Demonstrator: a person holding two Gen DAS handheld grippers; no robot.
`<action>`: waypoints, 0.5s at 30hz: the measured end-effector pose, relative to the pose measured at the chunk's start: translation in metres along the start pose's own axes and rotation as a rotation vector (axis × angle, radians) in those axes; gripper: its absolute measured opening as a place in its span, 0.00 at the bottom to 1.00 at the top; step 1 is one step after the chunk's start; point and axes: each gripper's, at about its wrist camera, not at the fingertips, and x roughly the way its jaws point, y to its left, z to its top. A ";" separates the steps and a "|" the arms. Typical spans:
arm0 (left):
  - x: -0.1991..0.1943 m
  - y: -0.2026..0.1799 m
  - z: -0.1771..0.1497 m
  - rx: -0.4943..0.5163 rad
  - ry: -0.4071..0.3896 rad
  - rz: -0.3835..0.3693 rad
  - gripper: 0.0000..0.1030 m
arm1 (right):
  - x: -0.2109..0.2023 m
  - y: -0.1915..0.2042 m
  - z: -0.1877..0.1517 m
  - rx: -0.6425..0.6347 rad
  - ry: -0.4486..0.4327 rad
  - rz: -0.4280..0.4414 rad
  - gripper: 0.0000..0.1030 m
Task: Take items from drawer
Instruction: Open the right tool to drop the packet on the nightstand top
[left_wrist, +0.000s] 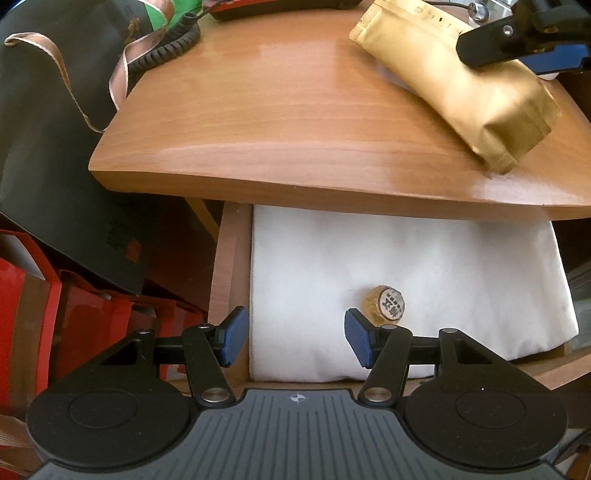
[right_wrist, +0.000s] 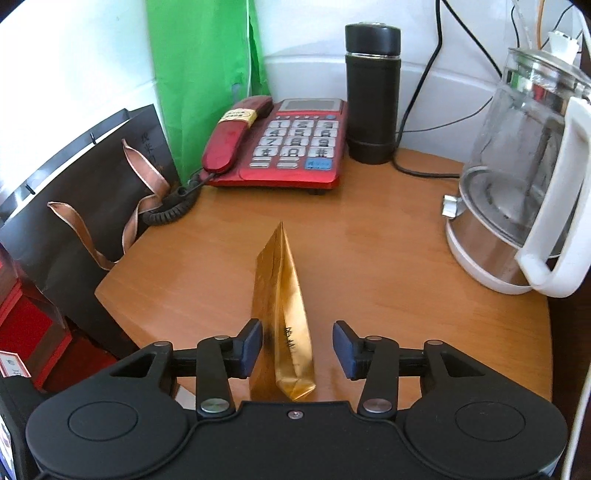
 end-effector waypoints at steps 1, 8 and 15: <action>0.001 0.000 0.000 0.001 0.002 -0.002 0.59 | -0.001 0.000 0.000 0.000 -0.003 -0.005 0.41; 0.004 -0.004 0.002 0.003 0.011 -0.013 0.59 | -0.011 -0.004 -0.006 0.013 -0.025 -0.025 0.43; 0.006 -0.008 0.003 0.008 0.018 -0.018 0.59 | -0.026 -0.004 -0.011 0.018 -0.054 -0.017 0.43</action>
